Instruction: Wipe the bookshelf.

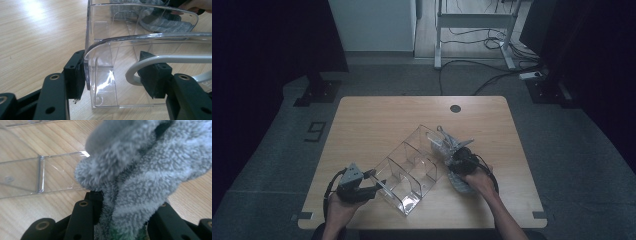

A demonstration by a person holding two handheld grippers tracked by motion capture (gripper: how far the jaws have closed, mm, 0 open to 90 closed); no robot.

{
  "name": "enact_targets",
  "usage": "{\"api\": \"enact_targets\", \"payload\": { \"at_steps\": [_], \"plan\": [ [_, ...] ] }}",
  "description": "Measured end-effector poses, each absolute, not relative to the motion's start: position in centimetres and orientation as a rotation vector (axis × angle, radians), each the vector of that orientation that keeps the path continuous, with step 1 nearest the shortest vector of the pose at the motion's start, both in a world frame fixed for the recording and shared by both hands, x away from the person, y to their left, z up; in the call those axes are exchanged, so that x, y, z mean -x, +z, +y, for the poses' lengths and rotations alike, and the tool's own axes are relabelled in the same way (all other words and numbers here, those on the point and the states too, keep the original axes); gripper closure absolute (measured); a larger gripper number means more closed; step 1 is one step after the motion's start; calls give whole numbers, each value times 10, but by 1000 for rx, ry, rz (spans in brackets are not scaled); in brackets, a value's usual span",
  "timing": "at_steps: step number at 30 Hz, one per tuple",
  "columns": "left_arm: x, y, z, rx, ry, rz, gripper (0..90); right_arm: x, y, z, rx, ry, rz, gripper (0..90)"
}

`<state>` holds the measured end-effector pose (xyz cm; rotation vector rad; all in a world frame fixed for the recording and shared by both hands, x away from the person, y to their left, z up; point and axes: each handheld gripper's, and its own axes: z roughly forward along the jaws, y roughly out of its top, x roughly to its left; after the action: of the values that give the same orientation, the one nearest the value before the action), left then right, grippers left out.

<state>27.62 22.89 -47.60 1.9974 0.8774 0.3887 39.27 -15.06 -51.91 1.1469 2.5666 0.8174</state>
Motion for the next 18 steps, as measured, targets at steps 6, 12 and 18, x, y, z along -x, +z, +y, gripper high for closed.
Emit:
{"api": "enact_targets", "payload": {
  "at_steps": [6, 12, 18],
  "plan": [
    [-273, -474, 234, -2000, 406, 852, 395, -383, -500, -164, -1146, 886, 2542, 674],
    [-273, -474, 232, -2004, 404, 845, 426, -376, -484, -174, -1158, 941, 2528, 675],
    [-273, -474, 232, -2003, 410, 849, 432, -370, -453, -180, -1126, 980, 2512, 679]
  ]
}}
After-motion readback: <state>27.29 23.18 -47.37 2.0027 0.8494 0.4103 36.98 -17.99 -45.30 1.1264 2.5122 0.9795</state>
